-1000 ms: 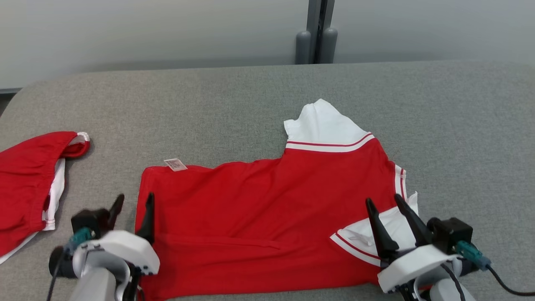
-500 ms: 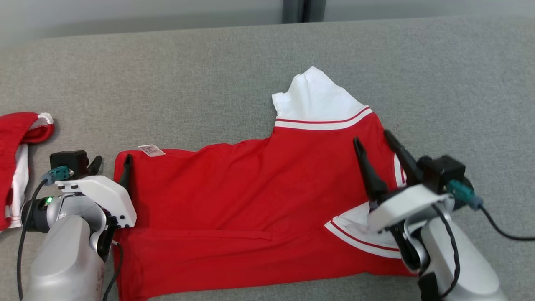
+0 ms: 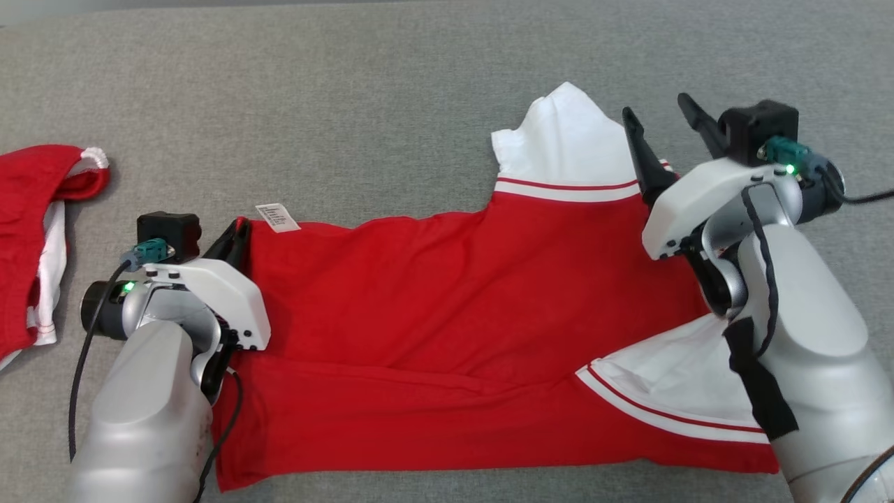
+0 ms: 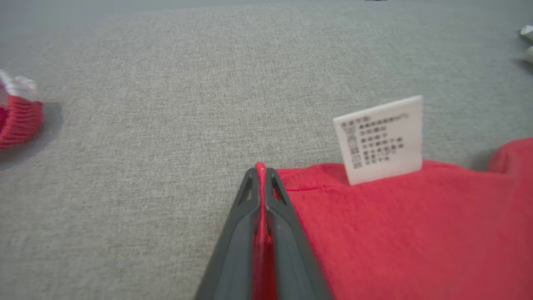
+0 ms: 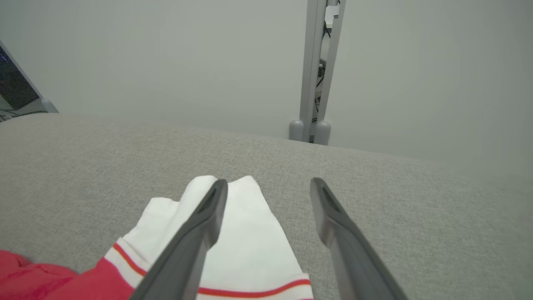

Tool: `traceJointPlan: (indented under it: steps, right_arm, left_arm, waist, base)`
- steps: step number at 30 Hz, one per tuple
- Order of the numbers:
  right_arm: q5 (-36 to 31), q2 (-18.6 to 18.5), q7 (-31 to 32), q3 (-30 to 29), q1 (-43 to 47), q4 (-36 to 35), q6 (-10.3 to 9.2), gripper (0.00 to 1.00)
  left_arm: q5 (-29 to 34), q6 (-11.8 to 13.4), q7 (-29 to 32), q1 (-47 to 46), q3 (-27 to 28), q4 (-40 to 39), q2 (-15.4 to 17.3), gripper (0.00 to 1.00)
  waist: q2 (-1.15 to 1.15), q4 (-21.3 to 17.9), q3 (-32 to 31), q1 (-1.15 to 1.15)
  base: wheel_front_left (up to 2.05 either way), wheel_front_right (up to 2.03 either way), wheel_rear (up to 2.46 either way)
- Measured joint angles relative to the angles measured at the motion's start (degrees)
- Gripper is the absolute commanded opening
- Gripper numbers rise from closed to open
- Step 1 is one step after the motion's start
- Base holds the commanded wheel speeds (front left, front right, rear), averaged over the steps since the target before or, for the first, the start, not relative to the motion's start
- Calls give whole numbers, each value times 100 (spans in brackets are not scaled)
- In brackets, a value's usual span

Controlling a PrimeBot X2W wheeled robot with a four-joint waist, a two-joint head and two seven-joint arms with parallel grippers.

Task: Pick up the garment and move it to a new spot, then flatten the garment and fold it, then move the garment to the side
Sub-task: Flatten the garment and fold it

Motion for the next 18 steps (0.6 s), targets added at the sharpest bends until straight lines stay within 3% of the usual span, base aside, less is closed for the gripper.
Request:
traceJointPlan:
  steps: [9, 18]
  right_arm:
    - [-424, -192, 891, -346, -1149, 1138, 0, 100]
    - [-760, -359, 1533, -316, -1859, 2037, 0, 100]
  left_arm:
    - [-112, -18, -216, -204, -393, -287, -245, 0]
    - [-481, -19, -334, -393, -980, -555, -431, 0]
  waist:
    - [0, 527, 279, 0]
    - [0, 1013, 634, 0]
  base:
    - [0, 0, 0]
    - [0, 0, 0]
